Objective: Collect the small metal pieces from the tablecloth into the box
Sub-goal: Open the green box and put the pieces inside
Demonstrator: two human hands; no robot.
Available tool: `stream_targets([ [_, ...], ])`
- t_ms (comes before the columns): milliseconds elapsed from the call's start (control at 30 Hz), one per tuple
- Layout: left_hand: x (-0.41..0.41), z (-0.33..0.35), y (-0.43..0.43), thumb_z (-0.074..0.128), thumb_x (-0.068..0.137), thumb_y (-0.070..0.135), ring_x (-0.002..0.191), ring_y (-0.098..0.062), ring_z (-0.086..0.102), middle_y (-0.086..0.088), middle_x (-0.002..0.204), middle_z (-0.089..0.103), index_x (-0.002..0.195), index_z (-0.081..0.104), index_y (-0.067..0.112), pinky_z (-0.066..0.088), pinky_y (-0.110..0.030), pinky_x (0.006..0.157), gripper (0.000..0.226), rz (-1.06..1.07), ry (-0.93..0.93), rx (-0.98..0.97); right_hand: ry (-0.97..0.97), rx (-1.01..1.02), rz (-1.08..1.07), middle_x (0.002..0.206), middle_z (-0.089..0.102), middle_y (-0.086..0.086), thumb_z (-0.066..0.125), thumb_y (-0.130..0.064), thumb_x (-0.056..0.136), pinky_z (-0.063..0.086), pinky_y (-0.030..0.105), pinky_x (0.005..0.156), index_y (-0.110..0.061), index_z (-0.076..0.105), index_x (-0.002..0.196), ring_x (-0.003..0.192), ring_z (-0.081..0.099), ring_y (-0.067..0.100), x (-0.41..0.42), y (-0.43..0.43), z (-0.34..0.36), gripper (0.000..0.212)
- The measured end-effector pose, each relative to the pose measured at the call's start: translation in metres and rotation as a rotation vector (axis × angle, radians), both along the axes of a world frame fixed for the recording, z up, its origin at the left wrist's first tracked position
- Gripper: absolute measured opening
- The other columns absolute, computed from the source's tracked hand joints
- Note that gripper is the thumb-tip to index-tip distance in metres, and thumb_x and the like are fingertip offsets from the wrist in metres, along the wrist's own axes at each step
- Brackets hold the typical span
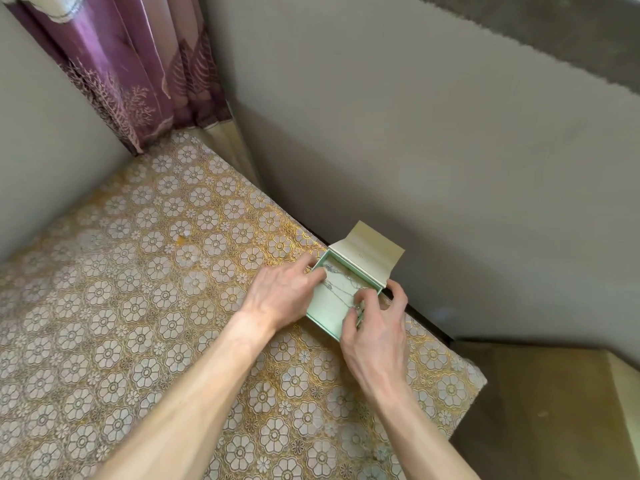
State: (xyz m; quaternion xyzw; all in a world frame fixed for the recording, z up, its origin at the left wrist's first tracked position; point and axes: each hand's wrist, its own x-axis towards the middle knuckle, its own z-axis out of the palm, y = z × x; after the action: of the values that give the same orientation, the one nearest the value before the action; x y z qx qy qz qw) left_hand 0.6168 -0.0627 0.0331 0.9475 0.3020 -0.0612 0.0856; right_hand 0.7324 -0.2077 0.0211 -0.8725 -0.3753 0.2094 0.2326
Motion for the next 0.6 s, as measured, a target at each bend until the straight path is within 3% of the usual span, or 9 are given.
stream_targets([
  [100,-0.005,0.007,-0.008,0.057,0.096,0.019,0.071,-0.029,0.07,-0.005,0.135,0.058,0.118,0.065,0.019,0.055,-0.039,0.047,0.023,0.059,-0.032,-0.035,0.031,-0.041,0.045,0.159,0.021,0.009,0.053,-0.033,0.094,0.056,0.044,0.087,-0.03,0.053,0.116,0.11,0.063,0.029,0.004,-0.004,0.008,0.022],
  [233,-0.02,0.017,-0.029,0.052,0.1,0.024,0.08,-0.02,0.07,0.003,0.137,0.055,0.132,0.06,0.024,0.061,-0.036,0.059,0.033,0.243,-0.117,-0.118,0.077,-0.091,0.155,0.162,0.026,0.006,0.051,-0.038,0.098,0.048,0.042,0.101,-0.031,0.055,0.128,0.132,0.05,0.024,0.018,-0.015,0.033,0.031],
  [300,-0.028,0.025,-0.046,0.05,0.102,0.028,0.087,-0.015,0.07,0.007,0.141,0.053,0.137,0.057,0.027,0.061,-0.029,0.069,0.035,0.408,-0.146,-0.194,0.095,-0.125,0.232,0.162,0.027,0.0,0.05,-0.039,0.099,0.041,0.042,0.107,-0.032,0.054,0.132,0.14,0.041,0.021,0.029,-0.022,0.053,0.034],
  [400,-0.046,0.038,-0.078,0.051,0.103,0.031,0.073,-0.009,0.066,0.006,0.14,0.056,0.138,0.056,0.027,0.045,-0.01,0.055,0.035,0.607,-0.176,-0.299,0.046,-0.105,0.347,0.161,0.032,-0.003,0.051,-0.039,0.099,0.035,0.036,0.113,-0.032,0.054,0.134,0.143,0.035,0.017,0.045,-0.037,0.087,0.036],
  [433,-0.053,0.048,-0.09,0.052,0.103,0.031,0.079,-0.009,0.066,0.006,0.14,0.055,0.137,0.056,0.028,0.042,-0.007,0.06,0.034,0.649,-0.182,-0.331,0.027,-0.103,0.384,0.16,0.035,-0.005,0.052,-0.039,0.099,0.034,0.034,0.114,-0.032,0.054,0.135,0.143,0.034,0.016,0.049,-0.046,0.102,0.037],
  [500,-0.067,0.064,-0.114,0.056,0.101,0.029,0.106,-0.009,0.06,0.004,0.14,0.056,0.134,0.058,0.028,0.044,-0.018,0.086,0.032,0.742,-0.233,-0.41,-0.014,-0.118,0.469,0.156,0.041,-0.009,0.051,-0.04,0.1,0.031,0.03,0.116,-0.032,0.054,0.136,0.142,0.035,0.012,0.052,-0.065,0.126,0.038],
  [533,-0.074,0.078,-0.129,0.058,0.1,0.028,0.109,-0.009,0.057,0.002,0.14,0.057,0.133,0.059,0.026,0.042,-0.024,0.091,0.032,0.798,-0.269,-0.442,-0.042,-0.115,0.507,0.153,0.044,-0.011,0.051,-0.041,0.1,0.03,0.028,0.115,-0.033,0.054,0.136,0.141,0.036,0.011,0.051,-0.078,0.14,0.037],
  [600,-0.091,0.103,-0.164,0.06,0.099,0.033,0.091,-0.011,0.061,0.0,0.14,0.056,0.132,0.06,0.026,0.049,-0.026,0.085,0.033,0.885,-0.316,-0.502,-0.066,-0.098,0.549,0.146,0.051,-0.015,0.051,-0.042,0.1,0.031,0.025,0.113,-0.035,0.056,0.133,0.137,0.04,0.007,0.045,-0.109,0.168,0.034],
])
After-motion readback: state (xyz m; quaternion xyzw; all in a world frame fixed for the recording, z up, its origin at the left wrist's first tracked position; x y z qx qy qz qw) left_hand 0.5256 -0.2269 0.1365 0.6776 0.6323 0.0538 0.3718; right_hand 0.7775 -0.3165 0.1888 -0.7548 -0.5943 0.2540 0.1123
